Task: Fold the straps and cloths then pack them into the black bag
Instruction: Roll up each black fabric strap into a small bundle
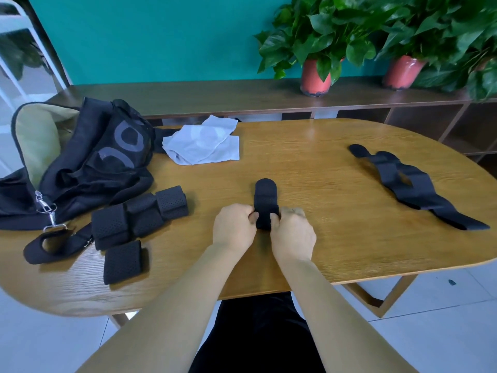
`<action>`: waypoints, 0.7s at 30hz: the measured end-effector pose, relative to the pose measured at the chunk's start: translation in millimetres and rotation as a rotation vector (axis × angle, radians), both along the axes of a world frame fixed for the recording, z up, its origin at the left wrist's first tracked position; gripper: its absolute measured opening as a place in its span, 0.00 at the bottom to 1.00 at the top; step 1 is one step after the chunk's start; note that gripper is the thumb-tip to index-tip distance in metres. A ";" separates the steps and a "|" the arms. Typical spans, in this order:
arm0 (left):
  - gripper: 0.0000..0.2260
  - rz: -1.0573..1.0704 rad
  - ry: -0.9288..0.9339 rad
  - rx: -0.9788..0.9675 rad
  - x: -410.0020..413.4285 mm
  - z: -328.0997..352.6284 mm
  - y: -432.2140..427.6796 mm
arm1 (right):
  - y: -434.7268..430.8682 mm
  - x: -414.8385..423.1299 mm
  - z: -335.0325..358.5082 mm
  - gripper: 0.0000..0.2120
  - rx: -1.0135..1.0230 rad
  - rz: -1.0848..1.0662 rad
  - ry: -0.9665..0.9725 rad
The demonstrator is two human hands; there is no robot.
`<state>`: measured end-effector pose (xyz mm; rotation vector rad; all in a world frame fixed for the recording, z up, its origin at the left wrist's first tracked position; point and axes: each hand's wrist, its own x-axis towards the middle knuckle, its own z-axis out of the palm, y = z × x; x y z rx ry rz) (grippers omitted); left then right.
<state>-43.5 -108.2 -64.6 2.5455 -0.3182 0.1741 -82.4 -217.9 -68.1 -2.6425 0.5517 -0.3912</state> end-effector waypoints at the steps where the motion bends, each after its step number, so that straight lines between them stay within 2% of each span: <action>1: 0.14 0.009 0.006 0.013 0.7 0.5 -0.8 | 0.1 0.1 0.3 0.13 -0.004 0.004 0.001; 5: 0.18 0.020 0.055 0.063 4.2 2.0 -2.3 | -0.2 0.9 1.1 0.13 -0.023 0.009 0.020; 9: 0.12 0.003 0.096 0.140 7.0 6.2 -5.4 | 1.2 0.6 1.7 0.14 -0.039 0.031 0.009; 10: 0.12 -0.001 0.079 0.175 6.2 7.2 -5.3 | 1.5 1.0 1.2 0.14 -0.062 0.040 0.013; 12: 0.10 -0.017 -0.068 0.251 3.2 6.7 -2.0 | 2.7 0.1 2.8 0.11 -0.107 0.059 0.024; 14: 0.15 -0.133 -0.160 0.321 -0.7 5.1 2.4 | 2.4 -0.1 5.5 0.09 -0.148 0.087 0.046; 17: 0.25 -0.329 -0.079 0.399 -8.0 6.8 4.0 | 2.6 -3.0 10.8 0.08 -0.211 0.154 0.080; 19: 0.25 -0.333 -0.067 0.389 -9.6 8.0 7.4 | 0.4 -6.5 10.3 0.03 -0.278 0.221 -0.011; 21: 0.24 -0.341 -0.071 0.364 -11.8 7.6 14.9 | -3.3 -17.4 7.4 0.03 -0.306 0.301 -0.066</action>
